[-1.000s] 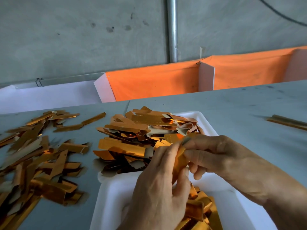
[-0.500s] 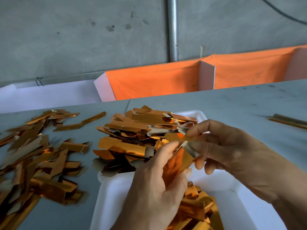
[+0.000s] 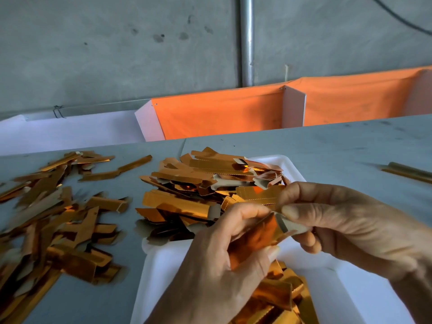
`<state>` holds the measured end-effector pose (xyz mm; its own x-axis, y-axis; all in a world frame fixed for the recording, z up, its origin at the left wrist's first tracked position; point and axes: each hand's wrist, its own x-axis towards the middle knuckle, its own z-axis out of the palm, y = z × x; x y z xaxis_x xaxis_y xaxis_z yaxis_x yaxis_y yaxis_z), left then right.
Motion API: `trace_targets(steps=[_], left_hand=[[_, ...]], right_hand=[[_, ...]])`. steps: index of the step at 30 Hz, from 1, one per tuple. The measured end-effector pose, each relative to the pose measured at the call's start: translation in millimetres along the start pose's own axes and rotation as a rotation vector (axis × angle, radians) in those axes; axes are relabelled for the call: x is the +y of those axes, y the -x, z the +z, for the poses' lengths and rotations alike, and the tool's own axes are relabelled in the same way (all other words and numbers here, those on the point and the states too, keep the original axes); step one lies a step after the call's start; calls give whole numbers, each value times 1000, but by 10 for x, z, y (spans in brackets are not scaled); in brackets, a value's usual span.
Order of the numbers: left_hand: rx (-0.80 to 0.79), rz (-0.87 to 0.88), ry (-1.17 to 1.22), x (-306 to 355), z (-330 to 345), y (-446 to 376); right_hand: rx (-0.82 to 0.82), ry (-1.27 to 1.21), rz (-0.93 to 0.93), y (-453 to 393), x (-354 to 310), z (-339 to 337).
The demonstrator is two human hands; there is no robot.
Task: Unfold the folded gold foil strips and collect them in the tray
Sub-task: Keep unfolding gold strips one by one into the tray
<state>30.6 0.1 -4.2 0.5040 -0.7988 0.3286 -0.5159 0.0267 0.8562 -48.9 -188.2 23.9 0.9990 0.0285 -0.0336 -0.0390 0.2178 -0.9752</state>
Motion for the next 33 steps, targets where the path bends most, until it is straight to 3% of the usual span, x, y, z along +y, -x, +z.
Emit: trace_targets(steps=[10,13,16,19,29,33], left_hand=[[31,-7,34,60,-8,-7],[44,4,65,60,-14,-10],[48,7,76,52,-27,-1],[62,13,70,36,-35,4],[87,35,-17,55,0,0],[126,-2,-37,56,0,-8]], right_hand=[[133,444,-204,-17,-10,120],[105,361,-236,-18,14,102],[-36,175,-193,7,4,47],[-110,174,-174,29,-18,21],[97,439,-190,-12,15,130],[42,306,-161,3,9,99]])
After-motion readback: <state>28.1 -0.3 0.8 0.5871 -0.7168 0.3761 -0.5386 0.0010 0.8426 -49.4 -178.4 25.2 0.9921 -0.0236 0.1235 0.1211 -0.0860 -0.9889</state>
